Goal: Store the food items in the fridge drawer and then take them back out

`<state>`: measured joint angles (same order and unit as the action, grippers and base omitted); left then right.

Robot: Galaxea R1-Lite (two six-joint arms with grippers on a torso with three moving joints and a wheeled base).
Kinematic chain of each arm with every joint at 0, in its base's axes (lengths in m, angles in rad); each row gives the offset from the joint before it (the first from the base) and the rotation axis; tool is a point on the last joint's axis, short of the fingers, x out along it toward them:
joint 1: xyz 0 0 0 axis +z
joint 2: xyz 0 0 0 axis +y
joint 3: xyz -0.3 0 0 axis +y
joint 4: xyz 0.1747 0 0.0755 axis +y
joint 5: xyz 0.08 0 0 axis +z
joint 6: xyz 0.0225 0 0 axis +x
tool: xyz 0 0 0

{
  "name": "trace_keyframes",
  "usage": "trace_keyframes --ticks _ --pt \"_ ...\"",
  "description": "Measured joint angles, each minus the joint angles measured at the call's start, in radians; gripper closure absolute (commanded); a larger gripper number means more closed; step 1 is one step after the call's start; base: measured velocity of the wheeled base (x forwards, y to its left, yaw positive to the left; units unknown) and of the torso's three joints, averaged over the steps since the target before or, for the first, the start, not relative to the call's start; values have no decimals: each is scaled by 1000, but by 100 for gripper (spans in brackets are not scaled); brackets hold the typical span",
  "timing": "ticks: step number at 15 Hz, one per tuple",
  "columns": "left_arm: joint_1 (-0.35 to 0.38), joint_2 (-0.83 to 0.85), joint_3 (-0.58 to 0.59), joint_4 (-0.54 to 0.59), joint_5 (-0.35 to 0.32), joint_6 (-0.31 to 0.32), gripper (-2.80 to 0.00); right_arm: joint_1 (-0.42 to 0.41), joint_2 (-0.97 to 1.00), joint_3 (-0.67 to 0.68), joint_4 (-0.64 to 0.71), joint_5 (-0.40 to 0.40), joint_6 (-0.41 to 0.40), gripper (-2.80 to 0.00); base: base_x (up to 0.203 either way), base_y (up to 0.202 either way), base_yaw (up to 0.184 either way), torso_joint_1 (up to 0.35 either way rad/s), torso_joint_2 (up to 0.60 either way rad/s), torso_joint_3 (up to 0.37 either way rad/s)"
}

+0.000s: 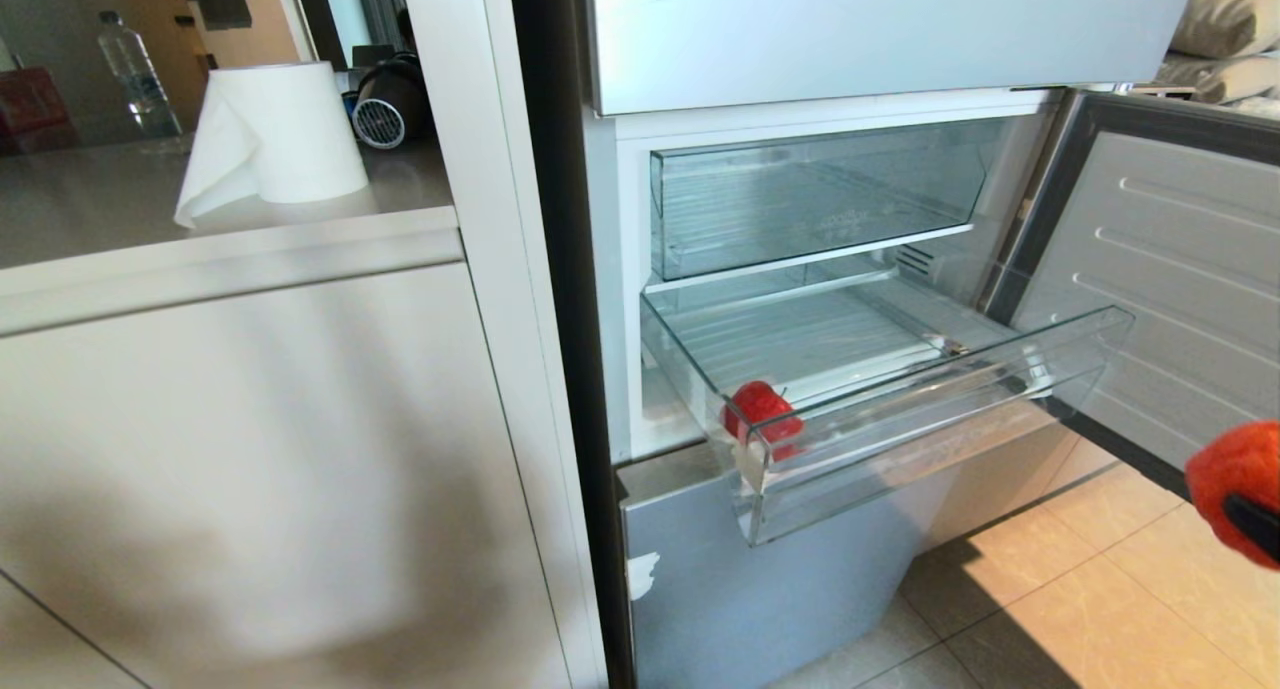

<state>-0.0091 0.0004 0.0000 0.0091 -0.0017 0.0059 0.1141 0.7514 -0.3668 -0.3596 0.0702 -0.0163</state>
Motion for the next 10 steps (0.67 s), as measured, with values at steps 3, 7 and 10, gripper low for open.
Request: trace_keyframes --ticks 3,7,10 --pt "0 0 0 0 0 0 0 46 332 -256 -20 1 21 0 0 0 0 0 0 0" --pt "0 0 0 0 0 0 0 77 715 -548 -32 2 37 0 0 0 0 0 0 0" --pt "0 0 0 0 0 0 0 87 910 -692 -60 3 42 0 0 0 0 0 0 0"
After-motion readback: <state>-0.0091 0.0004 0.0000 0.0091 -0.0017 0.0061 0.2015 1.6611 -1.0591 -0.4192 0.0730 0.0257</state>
